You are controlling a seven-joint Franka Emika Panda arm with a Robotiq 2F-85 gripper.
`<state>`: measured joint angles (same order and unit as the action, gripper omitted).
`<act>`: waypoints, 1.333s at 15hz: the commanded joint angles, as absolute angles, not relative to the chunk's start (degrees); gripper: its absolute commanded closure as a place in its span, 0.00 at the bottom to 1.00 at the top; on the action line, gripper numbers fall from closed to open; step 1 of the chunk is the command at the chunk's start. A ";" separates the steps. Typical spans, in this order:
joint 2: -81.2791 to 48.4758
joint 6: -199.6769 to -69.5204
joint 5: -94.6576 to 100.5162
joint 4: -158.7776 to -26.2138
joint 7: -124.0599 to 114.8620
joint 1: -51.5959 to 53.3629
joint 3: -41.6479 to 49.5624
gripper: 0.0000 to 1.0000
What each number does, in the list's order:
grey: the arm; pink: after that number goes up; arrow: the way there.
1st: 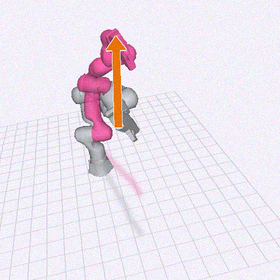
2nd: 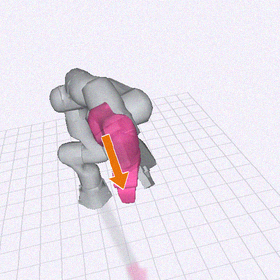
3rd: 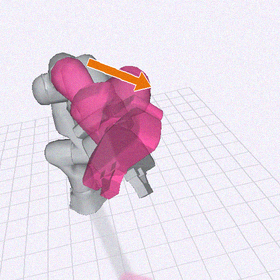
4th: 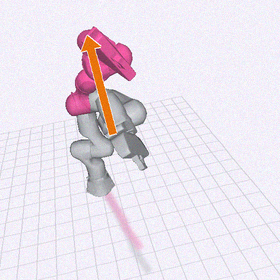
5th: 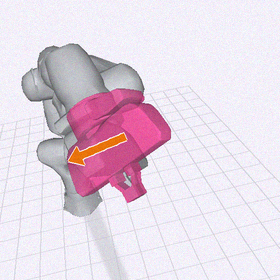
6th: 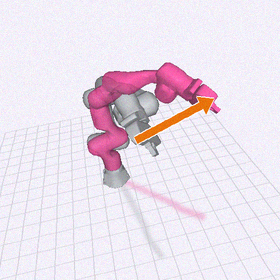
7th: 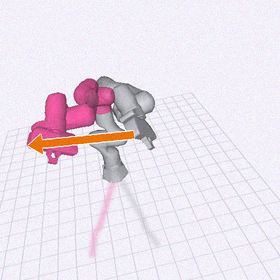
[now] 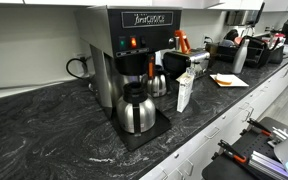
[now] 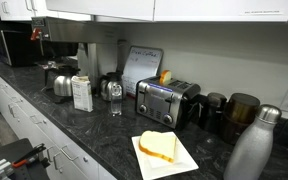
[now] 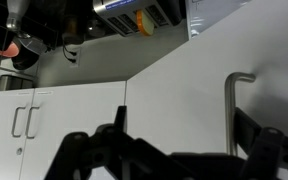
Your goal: Open one of the overhead cabinets
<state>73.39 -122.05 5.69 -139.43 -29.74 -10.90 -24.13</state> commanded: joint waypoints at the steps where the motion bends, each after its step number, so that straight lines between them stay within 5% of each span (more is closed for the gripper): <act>1: 73.03 -118.09 5.86 -138.69 -28.41 -10.35 -24.18 0.00; 20: 76.58 -114.71 8.47 -137.97 -27.67 -9.27 -23.94 0.00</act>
<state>75.64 -117.94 6.89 -139.31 -29.51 -8.08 -24.06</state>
